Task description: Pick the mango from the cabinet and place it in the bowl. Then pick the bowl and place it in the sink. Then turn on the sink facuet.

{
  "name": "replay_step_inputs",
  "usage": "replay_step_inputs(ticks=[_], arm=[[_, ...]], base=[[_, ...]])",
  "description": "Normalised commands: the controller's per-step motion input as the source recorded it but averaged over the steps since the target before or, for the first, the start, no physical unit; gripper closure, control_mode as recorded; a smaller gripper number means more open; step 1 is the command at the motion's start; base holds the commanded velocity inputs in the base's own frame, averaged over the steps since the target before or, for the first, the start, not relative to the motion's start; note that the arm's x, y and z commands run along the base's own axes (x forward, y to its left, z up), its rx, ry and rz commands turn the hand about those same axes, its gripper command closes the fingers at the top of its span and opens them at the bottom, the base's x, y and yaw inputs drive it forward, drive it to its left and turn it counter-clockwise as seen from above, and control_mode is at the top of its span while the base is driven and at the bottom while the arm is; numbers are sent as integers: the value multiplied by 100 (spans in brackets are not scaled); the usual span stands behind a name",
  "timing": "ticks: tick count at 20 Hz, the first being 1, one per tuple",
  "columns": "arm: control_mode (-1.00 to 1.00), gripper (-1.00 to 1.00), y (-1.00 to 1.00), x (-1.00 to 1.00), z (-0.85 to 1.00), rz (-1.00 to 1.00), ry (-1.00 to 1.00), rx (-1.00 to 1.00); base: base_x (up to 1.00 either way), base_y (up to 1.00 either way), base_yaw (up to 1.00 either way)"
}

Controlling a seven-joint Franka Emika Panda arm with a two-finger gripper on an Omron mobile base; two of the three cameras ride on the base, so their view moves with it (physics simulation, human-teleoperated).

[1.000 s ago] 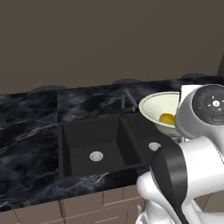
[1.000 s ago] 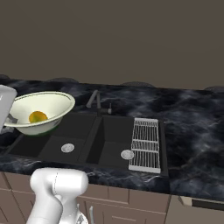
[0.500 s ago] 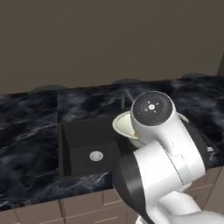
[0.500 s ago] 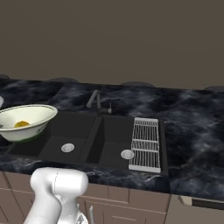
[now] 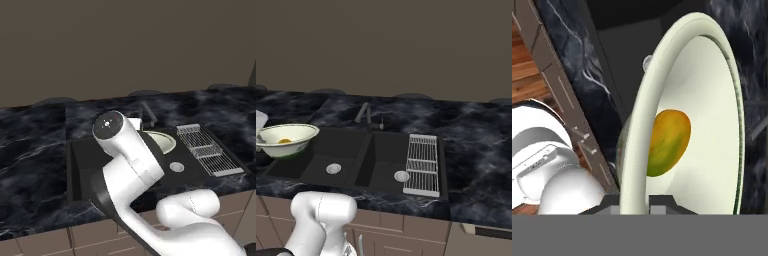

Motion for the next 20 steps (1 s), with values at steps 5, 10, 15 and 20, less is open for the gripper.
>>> replay_step_inputs(ticks=[5, 10, 15, 20], arm=[[-100, 100, 6, 96, -90, 0, 0, 6], [-100, 100, 9, 92, -93, -6, 0, 6], [-100, 100, 6, 89, -71, -17, 0, 2], [-100, 100, 36, 73, -58, -24, 0, 3]], base=[[0, 0, 0], [0, 0, 0], [0, 0, 0], [0, 0, 0]])
